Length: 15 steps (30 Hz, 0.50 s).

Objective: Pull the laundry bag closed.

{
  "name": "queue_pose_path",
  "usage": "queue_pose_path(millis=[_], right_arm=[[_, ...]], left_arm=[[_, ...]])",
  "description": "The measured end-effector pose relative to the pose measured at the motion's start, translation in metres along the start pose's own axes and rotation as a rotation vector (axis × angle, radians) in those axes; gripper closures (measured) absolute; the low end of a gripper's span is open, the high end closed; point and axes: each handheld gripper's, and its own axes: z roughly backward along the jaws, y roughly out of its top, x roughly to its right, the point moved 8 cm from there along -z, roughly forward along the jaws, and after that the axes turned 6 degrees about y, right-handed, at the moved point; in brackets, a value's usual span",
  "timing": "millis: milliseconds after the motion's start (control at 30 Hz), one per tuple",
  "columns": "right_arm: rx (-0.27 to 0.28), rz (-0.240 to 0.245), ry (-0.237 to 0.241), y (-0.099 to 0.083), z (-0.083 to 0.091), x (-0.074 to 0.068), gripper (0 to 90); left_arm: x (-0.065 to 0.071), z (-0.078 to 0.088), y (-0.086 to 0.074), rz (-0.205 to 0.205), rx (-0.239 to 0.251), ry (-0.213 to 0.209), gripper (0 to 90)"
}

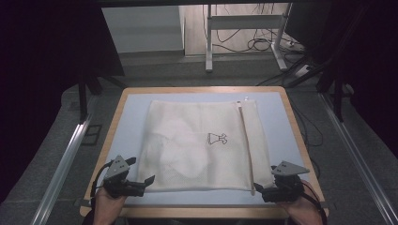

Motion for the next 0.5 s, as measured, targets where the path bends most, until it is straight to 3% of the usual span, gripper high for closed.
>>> queue_pose_path(millis=[100,267,500], right_arm=[[-0.015,0.009,-0.005,0.0,-0.001,-0.004,18.3],[-0.052,0.043,0.035,-0.002,-0.004,-0.011,32.9],[-0.083,0.084,0.052,-0.005,-0.008,-0.017,42.3]], left_arm=[[0.0,-0.001,0.0,-0.004,-0.003,0.002,1.5],[0.001,-0.001,-0.001,-0.012,-0.009,0.007,1.5],[0.001,-0.002,-0.001,-0.018,-0.014,0.01,1.5]])
